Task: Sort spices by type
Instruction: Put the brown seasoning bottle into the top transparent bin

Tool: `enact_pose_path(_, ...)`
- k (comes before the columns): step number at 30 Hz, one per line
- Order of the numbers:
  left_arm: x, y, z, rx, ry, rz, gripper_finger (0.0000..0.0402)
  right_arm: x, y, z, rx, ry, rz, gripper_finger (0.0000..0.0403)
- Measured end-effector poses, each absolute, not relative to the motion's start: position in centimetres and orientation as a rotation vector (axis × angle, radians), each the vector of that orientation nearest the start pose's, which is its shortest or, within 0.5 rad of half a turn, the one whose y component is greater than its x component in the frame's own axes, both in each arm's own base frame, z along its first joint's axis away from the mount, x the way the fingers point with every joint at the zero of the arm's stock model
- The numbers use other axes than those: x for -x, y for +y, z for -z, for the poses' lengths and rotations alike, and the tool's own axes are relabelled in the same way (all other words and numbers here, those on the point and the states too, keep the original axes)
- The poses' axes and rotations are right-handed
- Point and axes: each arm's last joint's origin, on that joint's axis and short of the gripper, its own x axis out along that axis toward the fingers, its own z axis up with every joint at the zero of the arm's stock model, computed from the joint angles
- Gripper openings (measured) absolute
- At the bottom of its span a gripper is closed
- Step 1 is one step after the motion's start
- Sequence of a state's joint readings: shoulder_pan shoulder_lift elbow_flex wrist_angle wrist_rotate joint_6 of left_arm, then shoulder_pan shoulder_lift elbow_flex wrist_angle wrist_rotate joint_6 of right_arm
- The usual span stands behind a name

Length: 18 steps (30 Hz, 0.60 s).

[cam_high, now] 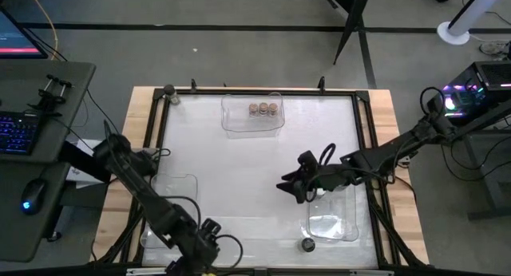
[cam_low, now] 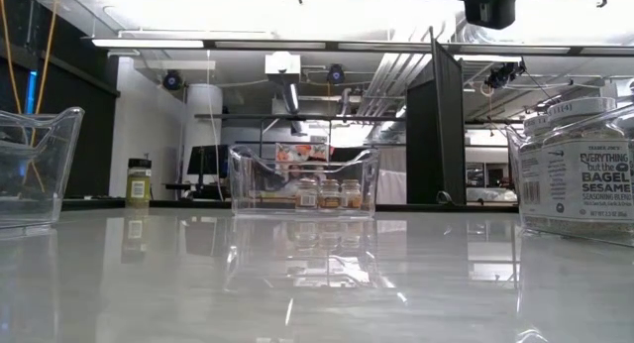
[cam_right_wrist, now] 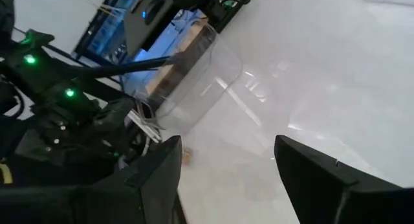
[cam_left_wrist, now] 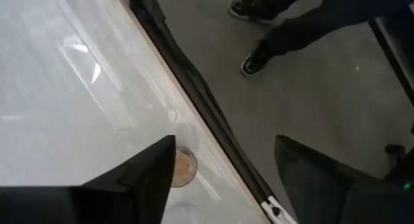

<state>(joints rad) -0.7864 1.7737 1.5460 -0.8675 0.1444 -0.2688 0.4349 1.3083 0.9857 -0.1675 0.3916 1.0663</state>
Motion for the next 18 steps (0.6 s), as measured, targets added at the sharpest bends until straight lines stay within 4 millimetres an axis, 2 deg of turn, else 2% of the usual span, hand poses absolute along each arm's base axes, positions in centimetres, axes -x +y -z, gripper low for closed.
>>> enact_pose_path(6, -25.9, -27.8, -25.8, -0.124, 1.216, 0.529, 0.0288, -26.3, 11.0, -29.0, -0.780, 0.459, 0.197, 0.0243)
enact_pose_path(12, -25.5, -29.1, -23.1, -0.181, 1.284, 0.442, 0.0291, -26.1, 11.0, -28.6, -0.754, 0.505, 0.199, 0.0243)
enact_pose_path(18, -25.2, -29.4, -20.7, -0.264, 1.379, 0.373, 0.0292, -25.9, 10.9, -28.4, -0.741, 0.528, 0.212, 0.0243)
